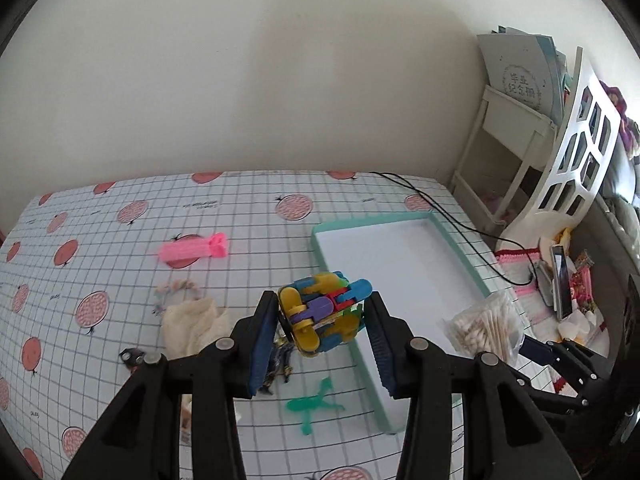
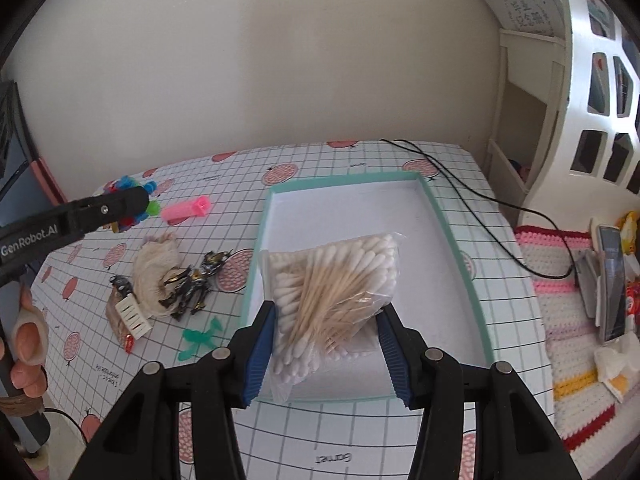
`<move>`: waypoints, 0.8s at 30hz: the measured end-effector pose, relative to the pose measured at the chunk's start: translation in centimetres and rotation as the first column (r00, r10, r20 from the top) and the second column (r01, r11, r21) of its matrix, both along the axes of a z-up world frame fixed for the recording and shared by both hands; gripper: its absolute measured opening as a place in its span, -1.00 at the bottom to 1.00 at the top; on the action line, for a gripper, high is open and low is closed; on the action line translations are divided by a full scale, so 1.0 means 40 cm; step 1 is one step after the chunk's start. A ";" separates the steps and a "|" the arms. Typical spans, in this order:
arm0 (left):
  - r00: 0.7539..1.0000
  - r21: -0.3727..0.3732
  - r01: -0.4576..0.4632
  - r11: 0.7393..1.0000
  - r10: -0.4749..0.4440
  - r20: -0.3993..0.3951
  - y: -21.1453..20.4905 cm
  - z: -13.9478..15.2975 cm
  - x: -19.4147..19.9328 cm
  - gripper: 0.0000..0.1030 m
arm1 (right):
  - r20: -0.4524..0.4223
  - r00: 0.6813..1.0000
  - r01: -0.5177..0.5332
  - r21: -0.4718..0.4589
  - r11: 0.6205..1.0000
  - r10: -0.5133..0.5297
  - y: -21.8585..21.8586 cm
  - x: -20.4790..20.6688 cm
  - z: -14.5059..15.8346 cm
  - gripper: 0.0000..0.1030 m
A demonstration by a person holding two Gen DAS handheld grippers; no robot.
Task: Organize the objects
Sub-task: 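Carry the swab bag with the right tool while the left tool carries the block toy into the teal box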
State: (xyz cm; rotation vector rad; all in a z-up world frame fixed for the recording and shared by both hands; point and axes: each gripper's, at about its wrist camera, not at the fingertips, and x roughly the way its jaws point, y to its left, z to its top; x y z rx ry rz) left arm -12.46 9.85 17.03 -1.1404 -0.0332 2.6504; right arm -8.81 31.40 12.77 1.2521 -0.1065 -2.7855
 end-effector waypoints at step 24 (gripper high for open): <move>0.981 -0.013 0.007 1.000 -0.004 0.195 0.280 -0.212 -0.127 -0.11 | 0.153 0.978 0.146 -0.031 0.989 -0.139 0.184 -0.101 -0.171 0.04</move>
